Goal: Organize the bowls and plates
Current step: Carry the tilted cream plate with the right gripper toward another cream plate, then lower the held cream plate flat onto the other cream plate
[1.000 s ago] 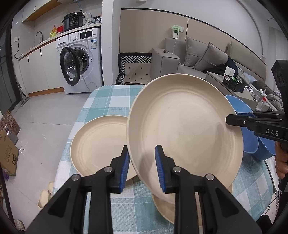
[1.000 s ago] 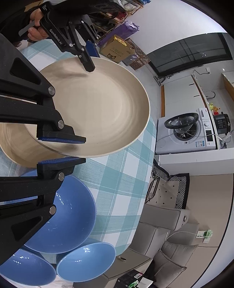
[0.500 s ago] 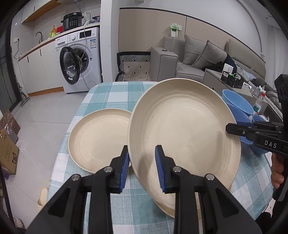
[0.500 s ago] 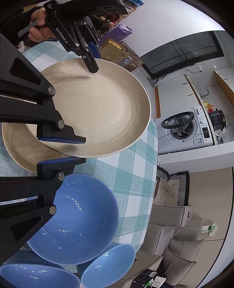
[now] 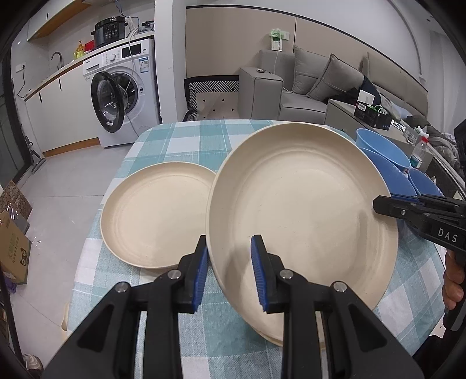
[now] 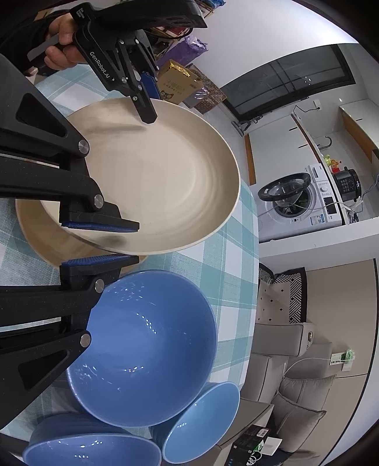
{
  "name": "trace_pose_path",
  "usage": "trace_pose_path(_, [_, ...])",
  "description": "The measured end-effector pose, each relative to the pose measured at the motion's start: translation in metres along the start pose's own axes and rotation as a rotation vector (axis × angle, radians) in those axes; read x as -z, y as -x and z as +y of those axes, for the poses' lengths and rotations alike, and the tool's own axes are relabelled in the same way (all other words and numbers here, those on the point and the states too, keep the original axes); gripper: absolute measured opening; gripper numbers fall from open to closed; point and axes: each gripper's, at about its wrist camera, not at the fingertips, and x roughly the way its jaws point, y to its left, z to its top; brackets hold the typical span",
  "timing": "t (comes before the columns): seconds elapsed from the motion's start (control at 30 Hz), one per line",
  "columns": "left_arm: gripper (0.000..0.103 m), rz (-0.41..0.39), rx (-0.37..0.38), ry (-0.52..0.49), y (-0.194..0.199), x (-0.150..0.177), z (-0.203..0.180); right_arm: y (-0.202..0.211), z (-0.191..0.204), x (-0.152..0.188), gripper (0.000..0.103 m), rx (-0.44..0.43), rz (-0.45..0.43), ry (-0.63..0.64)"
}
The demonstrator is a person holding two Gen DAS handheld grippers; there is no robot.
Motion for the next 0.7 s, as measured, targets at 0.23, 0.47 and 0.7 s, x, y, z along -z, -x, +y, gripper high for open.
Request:
trace_pose_path(0.23, [0.026, 0.018, 0.000, -0.003, -0.005, 0.003, -0.003, -0.003, 0.002, 0.013, 0.015, 0.036, -0.010, 0.019])
trace_pose_path(0.47, [0.026, 0.036, -0.008, -0.011, -0.013, 0.008, -0.005, -0.013, -0.004, 0.025, 0.015, 0.026, 0.012, 0.009])
trace_pose_path(0.7, [0.026, 0.061, -0.006, -0.029, -0.023, 0.011, -0.010, -0.017, -0.005, 0.028, 0.015, 0.060, 0.020, 0.025])
